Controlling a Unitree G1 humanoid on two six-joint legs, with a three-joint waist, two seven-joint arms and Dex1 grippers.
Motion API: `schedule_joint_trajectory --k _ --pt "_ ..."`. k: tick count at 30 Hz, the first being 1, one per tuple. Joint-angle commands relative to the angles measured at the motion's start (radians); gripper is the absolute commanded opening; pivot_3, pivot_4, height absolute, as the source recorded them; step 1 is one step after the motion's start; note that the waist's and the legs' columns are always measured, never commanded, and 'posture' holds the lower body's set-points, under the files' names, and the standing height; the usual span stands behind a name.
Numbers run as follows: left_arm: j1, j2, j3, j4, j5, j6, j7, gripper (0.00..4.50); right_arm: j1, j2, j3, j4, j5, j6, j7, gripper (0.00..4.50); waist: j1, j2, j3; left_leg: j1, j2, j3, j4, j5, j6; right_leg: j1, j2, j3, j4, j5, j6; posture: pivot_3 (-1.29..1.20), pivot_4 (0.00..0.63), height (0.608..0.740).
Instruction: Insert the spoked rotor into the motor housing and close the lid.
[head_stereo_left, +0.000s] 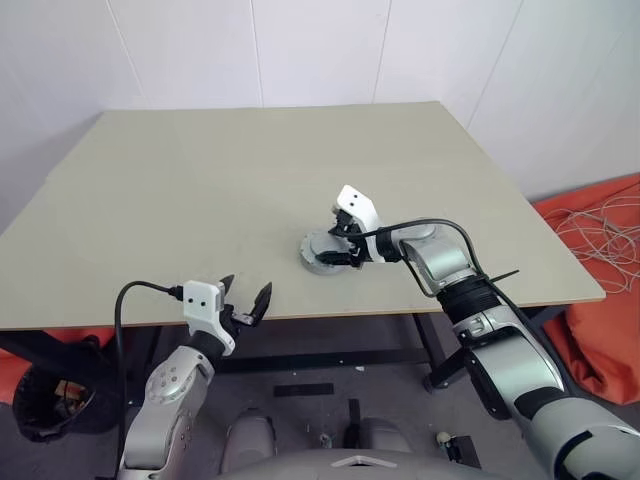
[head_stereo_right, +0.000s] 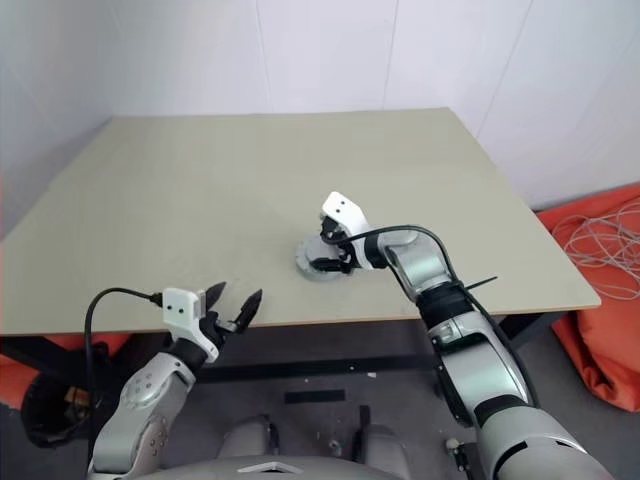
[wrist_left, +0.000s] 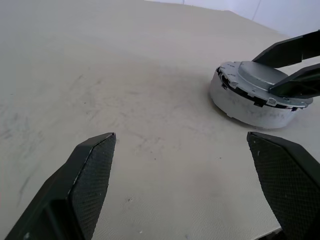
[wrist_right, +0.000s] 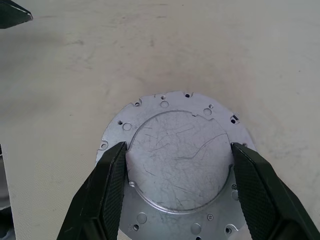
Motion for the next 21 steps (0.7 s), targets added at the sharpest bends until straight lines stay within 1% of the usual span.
schedule_joint_trajectory --k 1,5,14,21 --pt "-0.01 0.004 0.006 -0.051 -0.009 0.004 0.001 4.5 0.001 -0.007 -0.026 -0.072 0.017 0.016 -0.016 3.17 0.0 0.0 0.0 0.0 0.0 0.0 0.0 0.0 0.0 0.0 0.0 0.0 0.0 0.0 0.0 0.0 0.0 0.74" --pt "-0.01 0.006 0.009 -0.056 -0.011 0.01 0.001 4.5 0.011 0.001 -0.026 -0.101 0.02 0.037 -0.036 3.17 0.0 0.0 0.0 0.0 0.0 0.0 0.0 0.0 0.0 0.0 0.0 0.0 0.0 0.0 0.0 0.0 0.0 0.74" --pt "-0.012 0.002 0.01 -0.035 -0.009 0.0 -0.005 4.5 0.016 0.019 -0.055 -0.107 0.05 0.001 -0.068 3.17 0.0 0.0 0.0 0.0 0.0 0.0 0.0 0.0 0.0 0.0 0.0 0.0 0.0 0.0 0.0 0.0 0.0 0.74" --pt "-0.008 0.001 0.01 -0.007 -0.007 -0.025 -0.017 4.5 0.017 0.018 -0.048 -0.109 0.04 -0.001 -0.084 3.17 0.0 0.0 0.0 0.0 0.0 0.0 0.0 0.0 0.0 0.0 0.0 0.0 0.0 0.0 0.0 0.0 0.0 0.74"
